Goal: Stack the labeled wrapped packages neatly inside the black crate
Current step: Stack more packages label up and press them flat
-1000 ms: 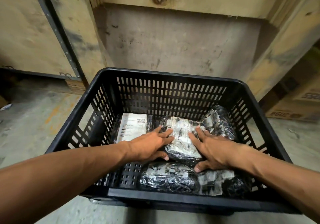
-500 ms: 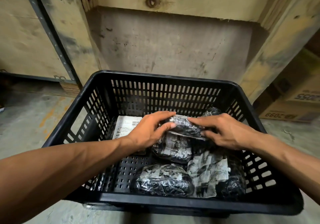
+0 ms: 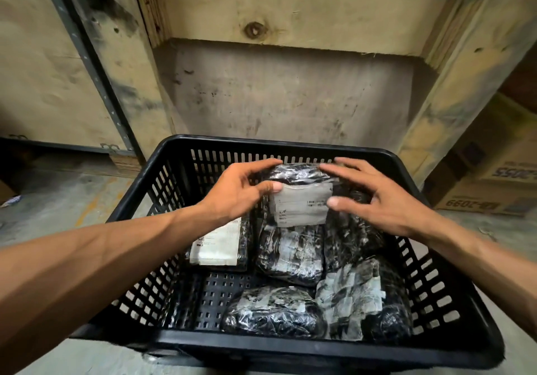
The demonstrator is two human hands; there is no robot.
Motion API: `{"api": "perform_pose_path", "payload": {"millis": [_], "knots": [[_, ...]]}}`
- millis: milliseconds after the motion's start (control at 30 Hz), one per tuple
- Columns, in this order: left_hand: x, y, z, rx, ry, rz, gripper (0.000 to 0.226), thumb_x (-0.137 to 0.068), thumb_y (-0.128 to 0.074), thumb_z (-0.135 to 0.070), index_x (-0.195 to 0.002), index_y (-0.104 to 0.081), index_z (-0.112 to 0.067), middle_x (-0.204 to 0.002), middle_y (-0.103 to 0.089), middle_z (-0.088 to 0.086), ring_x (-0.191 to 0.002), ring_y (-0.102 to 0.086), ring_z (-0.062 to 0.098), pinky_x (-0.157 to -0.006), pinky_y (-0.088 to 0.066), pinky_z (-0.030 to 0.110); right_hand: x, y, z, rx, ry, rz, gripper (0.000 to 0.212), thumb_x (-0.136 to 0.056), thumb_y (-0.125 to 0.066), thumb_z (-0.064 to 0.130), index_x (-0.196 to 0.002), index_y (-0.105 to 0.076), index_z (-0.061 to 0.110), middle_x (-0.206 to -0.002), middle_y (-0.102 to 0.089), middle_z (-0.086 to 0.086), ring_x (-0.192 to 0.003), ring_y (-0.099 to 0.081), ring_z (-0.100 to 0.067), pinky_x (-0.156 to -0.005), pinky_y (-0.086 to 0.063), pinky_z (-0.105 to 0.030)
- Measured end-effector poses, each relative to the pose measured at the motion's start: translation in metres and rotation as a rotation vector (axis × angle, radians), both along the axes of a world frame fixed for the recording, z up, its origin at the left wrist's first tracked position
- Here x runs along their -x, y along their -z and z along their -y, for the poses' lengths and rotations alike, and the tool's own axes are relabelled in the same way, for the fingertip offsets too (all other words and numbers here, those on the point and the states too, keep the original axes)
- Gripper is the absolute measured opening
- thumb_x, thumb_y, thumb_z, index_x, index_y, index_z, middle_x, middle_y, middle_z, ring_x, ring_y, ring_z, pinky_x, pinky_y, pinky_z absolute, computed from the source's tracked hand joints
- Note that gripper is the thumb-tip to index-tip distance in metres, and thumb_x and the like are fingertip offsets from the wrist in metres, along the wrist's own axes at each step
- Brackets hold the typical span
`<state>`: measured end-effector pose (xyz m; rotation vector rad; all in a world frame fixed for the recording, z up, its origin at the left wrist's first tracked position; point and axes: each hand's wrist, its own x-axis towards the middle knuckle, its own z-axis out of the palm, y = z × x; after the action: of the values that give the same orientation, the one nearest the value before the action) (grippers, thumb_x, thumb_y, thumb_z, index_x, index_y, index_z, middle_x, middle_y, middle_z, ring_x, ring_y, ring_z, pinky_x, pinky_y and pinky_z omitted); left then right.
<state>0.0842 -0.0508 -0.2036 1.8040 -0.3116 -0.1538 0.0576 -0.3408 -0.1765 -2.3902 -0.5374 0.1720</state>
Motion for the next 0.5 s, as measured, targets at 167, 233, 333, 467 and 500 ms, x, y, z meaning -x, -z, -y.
{"api": "perform_pose_path", "payload": {"millis": [167, 233, 333, 467, 500], "knots": [[0.013, -0.016, -0.008, 0.046, -0.002, 0.009, 0.054, -0.086, -0.079, -0.024, -0.138, -0.064, -0.024, -0.134, -0.069, -0.001, -0.123, -0.065, 0.018, -0.107, -0.051, 0.048, 0.004, 0.006, -0.016, -0.241, 0.056, 0.148, 0.054, -0.090, -0.070, 0.050, -0.140, -0.053, 0.060, -0.147, -0.049, 0.025, -0.136, -0.045, 0.007, -0.112, -0.049, -0.049], [0.018, -0.020, -0.014, -0.041, 0.022, 0.057, 0.060, -0.085, -0.076, -0.045, -0.142, -0.057, -0.041, -0.144, -0.061, -0.009, -0.121, -0.064, 0.017, -0.105, -0.052, 0.048, 0.005, 0.002, -0.020, -0.263, 0.069, 0.157, 0.050, -0.091, -0.070, 0.049, -0.138, -0.056, 0.060, -0.144, -0.052, 0.026, -0.123, -0.055, 0.008, -0.102, -0.057, -0.050], [0.025, -0.023, -0.025, -0.227, 0.042, 0.170, 0.067, -0.088, -0.070, -0.057, -0.147, -0.037, -0.061, -0.149, -0.050, -0.024, -0.133, -0.051, -0.003, -0.114, -0.039, 0.029, 0.006, 0.001, -0.025, -0.357, 0.079, 0.130, 0.050, -0.091, -0.074, 0.043, -0.138, -0.059, 0.055, -0.144, -0.055, 0.027, -0.088, -0.074, -0.027, -0.090, -0.060, -0.059], [0.032, -0.026, -0.032, -0.276, 0.049, 0.267, 0.074, -0.090, -0.072, -0.046, -0.149, -0.031, -0.063, -0.141, -0.052, -0.010, -0.135, -0.046, 0.001, -0.119, -0.034, 0.033, 0.009, -0.003, -0.040, -0.503, 0.046, 0.164, 0.051, -0.092, -0.076, 0.032, -0.137, -0.062, 0.050, -0.138, -0.060, 0.036, -0.125, -0.064, 0.001, -0.103, -0.051, -0.017], [0.033, -0.028, -0.033, -0.227, 0.036, 0.259, 0.071, -0.090, -0.073, -0.041, -0.147, -0.036, -0.061, -0.139, -0.053, -0.008, -0.133, -0.049, 0.005, -0.118, -0.038, 0.036, 0.009, -0.004, -0.043, -0.527, 0.048, 0.150, 0.052, -0.092, -0.075, 0.033, -0.139, -0.061, 0.051, -0.139, -0.060, 0.035, -0.128, -0.059, 0.007, -0.103, -0.049, -0.013]]}}
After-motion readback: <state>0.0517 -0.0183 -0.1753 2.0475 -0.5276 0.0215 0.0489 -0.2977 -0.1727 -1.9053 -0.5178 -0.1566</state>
